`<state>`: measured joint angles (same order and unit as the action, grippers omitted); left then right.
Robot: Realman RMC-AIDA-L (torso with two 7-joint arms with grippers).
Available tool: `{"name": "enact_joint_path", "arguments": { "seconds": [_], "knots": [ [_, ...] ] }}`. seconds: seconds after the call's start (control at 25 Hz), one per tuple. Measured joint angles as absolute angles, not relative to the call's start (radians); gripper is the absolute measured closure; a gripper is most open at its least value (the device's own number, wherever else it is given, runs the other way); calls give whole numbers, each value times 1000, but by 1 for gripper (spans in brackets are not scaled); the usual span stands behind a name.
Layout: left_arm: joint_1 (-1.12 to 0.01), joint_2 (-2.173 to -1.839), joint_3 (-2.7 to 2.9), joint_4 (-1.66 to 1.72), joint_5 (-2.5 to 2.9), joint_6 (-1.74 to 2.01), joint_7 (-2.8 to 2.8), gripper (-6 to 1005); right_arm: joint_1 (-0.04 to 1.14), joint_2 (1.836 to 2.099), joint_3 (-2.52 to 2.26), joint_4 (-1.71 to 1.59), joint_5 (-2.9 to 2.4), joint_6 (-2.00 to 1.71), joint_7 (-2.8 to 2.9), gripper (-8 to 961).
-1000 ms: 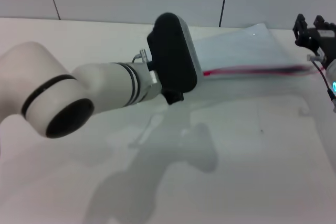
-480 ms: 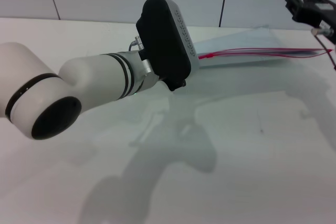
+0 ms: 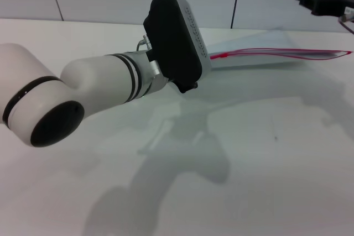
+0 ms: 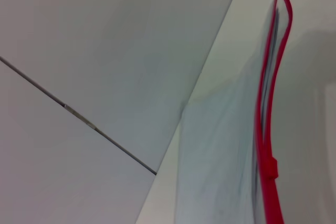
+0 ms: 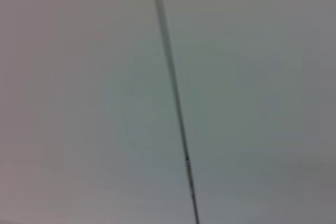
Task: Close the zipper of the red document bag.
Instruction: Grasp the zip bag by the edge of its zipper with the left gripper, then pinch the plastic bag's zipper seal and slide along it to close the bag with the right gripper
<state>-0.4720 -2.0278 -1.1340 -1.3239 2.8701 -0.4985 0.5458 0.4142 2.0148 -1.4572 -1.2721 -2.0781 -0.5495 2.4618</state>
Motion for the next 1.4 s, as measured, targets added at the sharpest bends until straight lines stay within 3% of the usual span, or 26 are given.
{"name": "enact_joint_path", "arguments": {
  "seconds": [0.08, 0.68, 1.4],
  "knots": [
    [-472, -2028, -1134, -1328, 2870, -499, 546, 945, 428, 2026, -1409, -1275, -2068, -618, 2384, 533],
    [-457, -2028, -1160, -1378, 2870, -513, 560, 945, 476, 2023, -1425, -1345, -2070, -836, 1954, 533],
    [-457, -2028, -1165, -1383, 2870, -512, 560, 946, 477, 2028, -1650, -1441, -2226, -867, 1930, 533]
  ]
}}
